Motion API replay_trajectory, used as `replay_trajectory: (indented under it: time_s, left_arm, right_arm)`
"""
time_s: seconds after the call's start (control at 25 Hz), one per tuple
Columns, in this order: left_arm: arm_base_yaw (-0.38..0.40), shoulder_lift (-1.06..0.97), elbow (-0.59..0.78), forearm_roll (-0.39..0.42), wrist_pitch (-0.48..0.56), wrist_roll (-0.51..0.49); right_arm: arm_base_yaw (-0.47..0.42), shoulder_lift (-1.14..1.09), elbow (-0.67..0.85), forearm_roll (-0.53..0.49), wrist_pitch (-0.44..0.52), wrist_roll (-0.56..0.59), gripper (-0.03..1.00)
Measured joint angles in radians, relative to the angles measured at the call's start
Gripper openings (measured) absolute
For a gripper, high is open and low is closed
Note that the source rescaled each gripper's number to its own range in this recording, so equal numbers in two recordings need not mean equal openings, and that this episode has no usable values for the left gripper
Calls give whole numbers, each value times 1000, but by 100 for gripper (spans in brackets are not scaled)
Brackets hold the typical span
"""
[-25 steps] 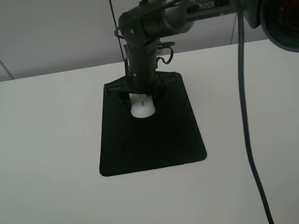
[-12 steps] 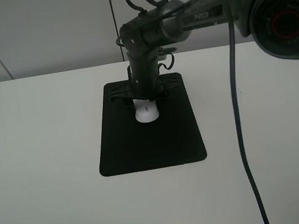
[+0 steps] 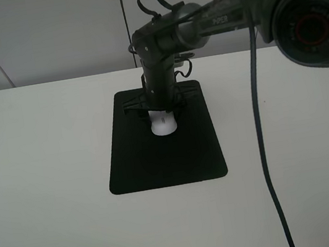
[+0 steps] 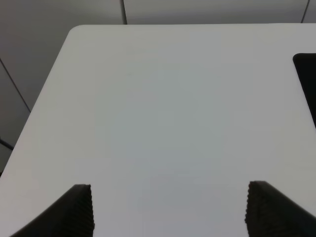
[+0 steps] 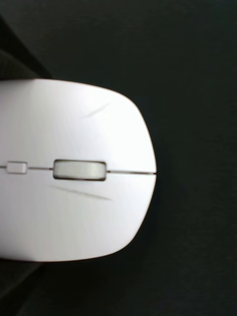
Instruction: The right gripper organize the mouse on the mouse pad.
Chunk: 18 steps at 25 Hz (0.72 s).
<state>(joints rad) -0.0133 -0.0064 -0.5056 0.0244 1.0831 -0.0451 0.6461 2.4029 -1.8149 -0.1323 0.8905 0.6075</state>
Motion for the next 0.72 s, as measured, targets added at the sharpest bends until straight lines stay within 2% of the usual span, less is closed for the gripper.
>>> replay_trajectory:
  time_s: [0.16,0.2,0.24,0.32,0.36,0.44,0.52,0.72]
  left_arm:
    - [0,0,0,0,0,0]
    - [0,0,0,0,0,0]
    - [0,0,0,0,0,0]
    - [0,0,0,0,0,0]
    - [0,0,0,0,0,0]
    - [0,0,0,0,0,0]
    - [0,0,0,0,0,0]
    - [0,0,0,0,0,0]
  right_arm:
    - [0,2,-1,0,-4,0,0]
    - [0,2,-1,0,-4,0,3]
    - [0,2,-1,0,-6,0,11]
    - [0,3,-1,0,-9,0,44]
    - [0,3,-1,0,-10,0,55]
    - [0,3,-1,-3,-19,0,64]
    - [0,-4,-1,-4,-23,0,68]
    - [0,-52,-14,-8,-16,0,69]
